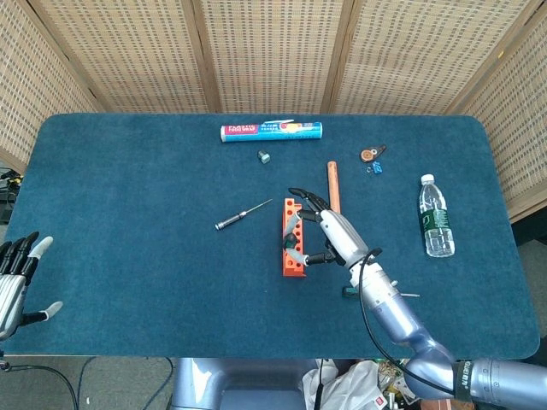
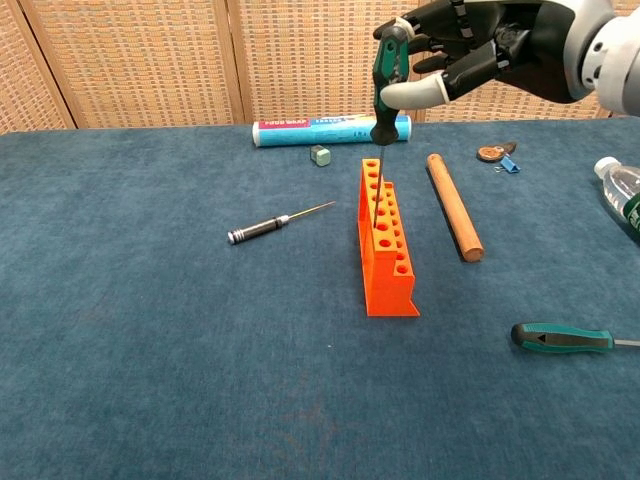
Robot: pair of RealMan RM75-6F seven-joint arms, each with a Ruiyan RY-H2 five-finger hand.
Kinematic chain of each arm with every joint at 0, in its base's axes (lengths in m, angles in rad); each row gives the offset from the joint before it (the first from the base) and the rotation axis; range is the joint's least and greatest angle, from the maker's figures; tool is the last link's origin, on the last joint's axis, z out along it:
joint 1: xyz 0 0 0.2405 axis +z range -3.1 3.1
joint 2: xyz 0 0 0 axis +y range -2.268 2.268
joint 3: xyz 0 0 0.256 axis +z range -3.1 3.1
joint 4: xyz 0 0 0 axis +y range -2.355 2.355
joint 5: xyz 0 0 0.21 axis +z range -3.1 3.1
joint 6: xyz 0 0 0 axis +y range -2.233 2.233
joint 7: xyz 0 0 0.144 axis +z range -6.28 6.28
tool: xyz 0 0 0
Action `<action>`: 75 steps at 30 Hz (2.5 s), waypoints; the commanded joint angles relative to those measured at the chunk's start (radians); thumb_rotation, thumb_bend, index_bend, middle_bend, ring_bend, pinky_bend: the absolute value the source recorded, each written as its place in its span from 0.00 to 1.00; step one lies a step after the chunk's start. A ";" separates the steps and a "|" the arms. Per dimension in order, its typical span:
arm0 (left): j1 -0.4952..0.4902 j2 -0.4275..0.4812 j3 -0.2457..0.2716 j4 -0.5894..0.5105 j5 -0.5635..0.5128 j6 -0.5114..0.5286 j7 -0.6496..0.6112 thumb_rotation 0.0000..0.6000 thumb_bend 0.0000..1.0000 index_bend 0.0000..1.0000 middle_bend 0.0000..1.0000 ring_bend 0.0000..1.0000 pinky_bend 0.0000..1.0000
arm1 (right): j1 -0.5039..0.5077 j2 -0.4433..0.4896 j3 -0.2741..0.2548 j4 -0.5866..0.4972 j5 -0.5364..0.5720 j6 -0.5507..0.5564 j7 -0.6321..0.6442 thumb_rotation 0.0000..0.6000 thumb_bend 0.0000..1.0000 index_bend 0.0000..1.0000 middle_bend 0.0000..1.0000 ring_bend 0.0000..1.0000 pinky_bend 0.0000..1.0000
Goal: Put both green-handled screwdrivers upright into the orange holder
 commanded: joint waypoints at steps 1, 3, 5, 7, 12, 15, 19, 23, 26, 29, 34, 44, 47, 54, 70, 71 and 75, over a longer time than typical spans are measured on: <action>-0.001 -0.001 0.000 -0.001 -0.001 -0.001 0.004 1.00 0.00 0.00 0.00 0.00 0.00 | -0.003 0.005 0.000 0.000 -0.004 -0.001 0.005 1.00 0.38 0.63 0.06 0.00 0.00; -0.001 -0.002 0.001 -0.002 0.000 -0.002 0.007 1.00 0.00 0.00 0.00 0.00 0.00 | -0.005 0.008 0.000 -0.001 -0.006 -0.001 0.010 1.00 0.38 0.63 0.06 0.00 0.00; -0.002 -0.003 0.001 -0.002 0.000 -0.002 0.009 1.00 0.00 0.00 0.00 0.00 0.00 | -0.007 0.012 0.000 -0.001 -0.009 -0.002 0.014 1.00 0.38 0.63 0.06 0.00 0.00; -0.001 -0.005 0.001 -0.001 -0.001 -0.003 0.010 1.00 0.00 0.00 0.00 0.00 0.00 | -0.009 0.015 -0.001 -0.002 -0.011 -0.004 0.019 1.00 0.38 0.63 0.06 0.00 0.00; -0.003 -0.005 0.001 -0.001 -0.003 -0.005 0.012 1.00 0.00 0.00 0.00 0.00 0.00 | -0.014 0.020 -0.005 -0.001 -0.019 -0.007 0.029 1.00 0.38 0.63 0.06 0.00 0.00; -0.003 -0.007 0.002 -0.001 -0.003 -0.005 0.015 1.00 0.00 0.00 0.00 0.00 0.00 | -0.017 0.025 -0.006 -0.002 -0.024 -0.008 0.036 1.00 0.38 0.63 0.06 0.00 0.00; -0.004 -0.009 0.003 -0.001 -0.002 -0.007 0.021 1.00 0.00 0.00 0.00 0.00 0.00 | -0.022 0.032 -0.008 -0.005 -0.033 -0.009 0.044 1.00 0.38 0.63 0.07 0.00 0.00; -0.004 -0.011 0.003 -0.003 -0.002 -0.007 0.026 1.00 0.00 0.00 0.00 0.00 0.00 | -0.025 0.036 -0.009 -0.008 -0.038 -0.011 0.054 1.00 0.38 0.63 0.07 0.00 0.00; -0.004 -0.012 0.003 -0.003 -0.002 -0.007 0.028 1.00 0.00 0.00 0.00 0.00 0.00 | -0.027 0.039 -0.010 -0.011 -0.045 -0.012 0.059 1.00 0.39 0.63 0.07 0.00 0.00; -0.004 -0.012 0.003 -0.002 -0.003 -0.008 0.028 1.00 0.00 0.00 0.00 0.00 0.00 | -0.027 0.040 -0.012 -0.013 -0.050 -0.013 0.061 1.00 0.38 0.63 0.07 0.00 0.00; -0.004 -0.011 0.003 -0.002 -0.004 -0.007 0.026 1.00 0.00 0.00 0.00 0.00 0.00 | -0.028 0.040 -0.017 -0.016 -0.055 -0.014 0.061 1.00 0.38 0.63 0.07 0.00 0.00; -0.004 -0.009 0.004 -0.002 -0.002 -0.006 0.020 1.00 0.00 0.00 0.00 0.00 0.00 | -0.031 0.036 -0.025 -0.007 -0.054 -0.017 0.062 1.00 0.39 0.63 0.07 0.00 0.00; -0.004 -0.009 0.004 -0.002 -0.001 -0.007 0.021 1.00 0.00 0.00 0.00 0.00 0.00 | -0.031 0.034 -0.027 -0.002 -0.053 -0.018 0.064 1.00 0.38 0.63 0.07 0.00 0.00; -0.004 -0.009 0.004 -0.003 -0.001 -0.007 0.023 1.00 0.00 0.00 0.00 0.00 0.00 | -0.030 0.025 -0.033 0.015 -0.050 -0.025 0.066 1.00 0.38 0.63 0.07 0.00 0.00; -0.008 -0.012 0.004 -0.003 -0.007 -0.015 0.029 1.00 0.00 0.00 0.00 0.00 0.00 | -0.036 -0.036 -0.065 0.132 -0.049 -0.051 0.103 1.00 0.38 0.63 0.07 0.00 0.00; -0.009 -0.012 0.004 -0.002 -0.008 -0.017 0.031 1.00 0.00 0.00 0.00 0.00 0.00 | -0.037 -0.041 -0.068 0.141 -0.053 -0.053 0.107 1.00 0.38 0.63 0.07 0.00 0.00; -0.014 -0.015 0.003 -0.002 -0.016 -0.027 0.038 1.00 0.00 0.00 0.00 0.00 0.00 | -0.038 -0.069 -0.081 0.180 -0.066 -0.066 0.129 1.00 0.38 0.63 0.07 0.00 0.00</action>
